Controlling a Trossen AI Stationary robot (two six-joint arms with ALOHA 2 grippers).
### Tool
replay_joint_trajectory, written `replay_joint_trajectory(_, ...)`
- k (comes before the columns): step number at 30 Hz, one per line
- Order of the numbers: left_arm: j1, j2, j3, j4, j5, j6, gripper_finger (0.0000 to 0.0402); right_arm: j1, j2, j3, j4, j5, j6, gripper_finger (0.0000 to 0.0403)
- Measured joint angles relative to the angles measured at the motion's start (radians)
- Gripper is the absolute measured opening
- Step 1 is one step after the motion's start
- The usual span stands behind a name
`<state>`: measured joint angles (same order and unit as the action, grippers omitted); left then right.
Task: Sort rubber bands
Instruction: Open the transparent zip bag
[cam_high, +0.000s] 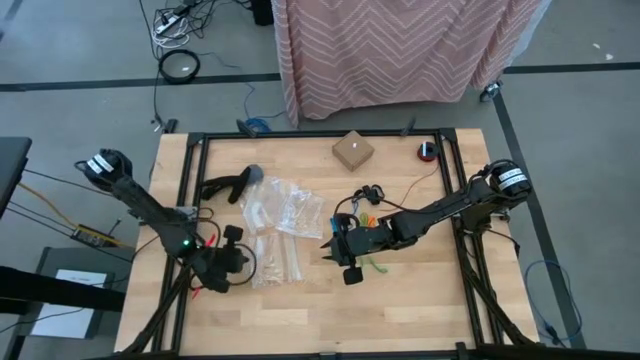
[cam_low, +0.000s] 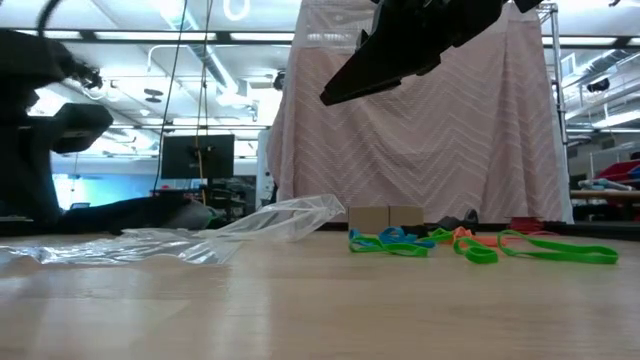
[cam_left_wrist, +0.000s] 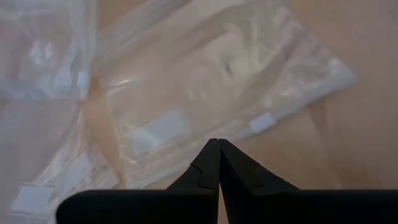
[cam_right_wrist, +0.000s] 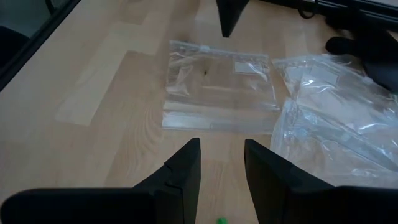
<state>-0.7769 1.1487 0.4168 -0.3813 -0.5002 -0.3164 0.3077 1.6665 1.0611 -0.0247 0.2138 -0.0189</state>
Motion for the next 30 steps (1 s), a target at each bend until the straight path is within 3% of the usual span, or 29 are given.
replay_joint_trajectory(15, -0.039, 0.079, 0.000, 0.101, -0.028, 0.024, 0.0012, -0.010, 0.001, -0.001, 0.016, 0.004, 0.060, 0.0112)
replay_joint_trajectory(22, -0.021, 0.088, 0.000, 0.208, -0.018, -0.179, 0.0012, -0.022, 0.001, -0.001, 0.055, 0.070, 0.132, 0.0111)
replay_joint_trajectory(25, -0.023, 0.088, 0.008, 0.195, -0.002, -0.190, 0.0012, -0.014, 0.003, -0.001, 0.078, 0.060, 0.075, 0.0111)
replay_joint_trajectory(30, -0.020, 0.088, 0.033, 0.175, -0.052, -0.190, 0.0013, 0.020, 0.130, 0.026, 0.214, 0.093, -0.094, 0.0123)
